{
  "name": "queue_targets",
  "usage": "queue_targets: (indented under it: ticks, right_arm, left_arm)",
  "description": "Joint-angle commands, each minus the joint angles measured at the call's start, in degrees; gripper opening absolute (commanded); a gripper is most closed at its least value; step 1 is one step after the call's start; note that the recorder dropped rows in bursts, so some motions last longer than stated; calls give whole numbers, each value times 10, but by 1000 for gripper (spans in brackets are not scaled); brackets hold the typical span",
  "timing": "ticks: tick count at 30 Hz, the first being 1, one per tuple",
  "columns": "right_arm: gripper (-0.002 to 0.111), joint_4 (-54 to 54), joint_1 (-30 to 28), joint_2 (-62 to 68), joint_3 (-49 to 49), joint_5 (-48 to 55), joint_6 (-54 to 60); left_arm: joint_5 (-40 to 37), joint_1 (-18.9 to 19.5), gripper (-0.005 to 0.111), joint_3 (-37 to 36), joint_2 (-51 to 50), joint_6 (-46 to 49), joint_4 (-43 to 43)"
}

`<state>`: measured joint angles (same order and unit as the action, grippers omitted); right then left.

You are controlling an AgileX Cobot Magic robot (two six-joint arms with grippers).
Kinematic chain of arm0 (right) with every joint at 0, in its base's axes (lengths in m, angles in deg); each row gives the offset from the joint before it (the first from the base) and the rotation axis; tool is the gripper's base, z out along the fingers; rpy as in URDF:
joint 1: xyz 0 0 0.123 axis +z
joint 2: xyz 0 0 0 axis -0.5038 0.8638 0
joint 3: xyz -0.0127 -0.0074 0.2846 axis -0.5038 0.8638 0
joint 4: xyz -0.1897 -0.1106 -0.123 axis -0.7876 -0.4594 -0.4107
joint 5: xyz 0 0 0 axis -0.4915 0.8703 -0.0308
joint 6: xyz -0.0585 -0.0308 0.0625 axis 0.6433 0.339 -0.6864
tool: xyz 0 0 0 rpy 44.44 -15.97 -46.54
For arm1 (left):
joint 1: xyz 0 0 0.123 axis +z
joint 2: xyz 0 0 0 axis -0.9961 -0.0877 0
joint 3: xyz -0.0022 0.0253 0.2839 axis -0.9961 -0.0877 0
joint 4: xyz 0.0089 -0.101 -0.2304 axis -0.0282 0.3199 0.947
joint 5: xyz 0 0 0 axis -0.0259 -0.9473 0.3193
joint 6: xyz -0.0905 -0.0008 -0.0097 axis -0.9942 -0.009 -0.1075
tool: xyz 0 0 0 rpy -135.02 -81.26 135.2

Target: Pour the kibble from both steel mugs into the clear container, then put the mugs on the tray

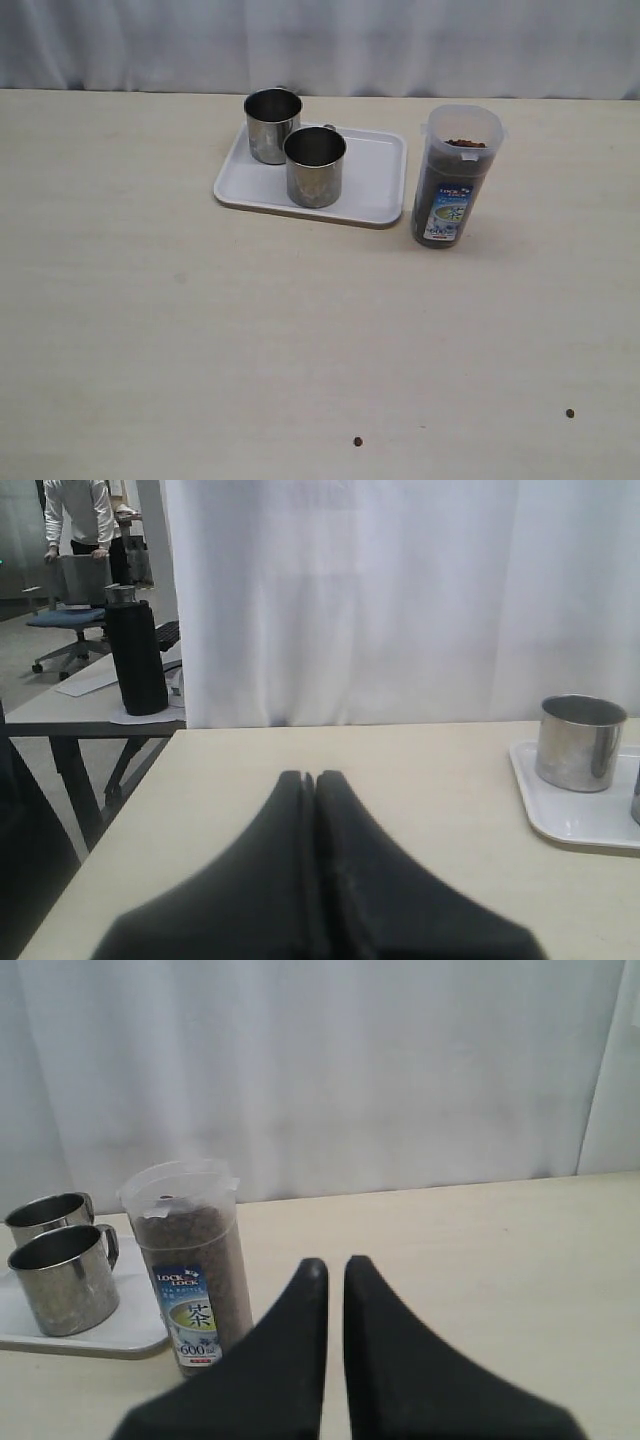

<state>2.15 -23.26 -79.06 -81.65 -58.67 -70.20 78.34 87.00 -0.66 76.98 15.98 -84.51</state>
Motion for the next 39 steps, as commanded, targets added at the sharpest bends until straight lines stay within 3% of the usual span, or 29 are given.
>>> queue_targets:
  ticks: [1,9,39]
  right_arm:
    - [4,-14,5,-2,2,4,8]
    - [4,-65,5,-2,2,18,-37]
    - [4,-62,11,-2,2,18,-37]
  left_arm:
    - [3,-1,0,-2,1,-3,-1]
    - [4,-1,0,-2,1,-3,-1]
    - [3,-1,0,-2,1,-3,-1]
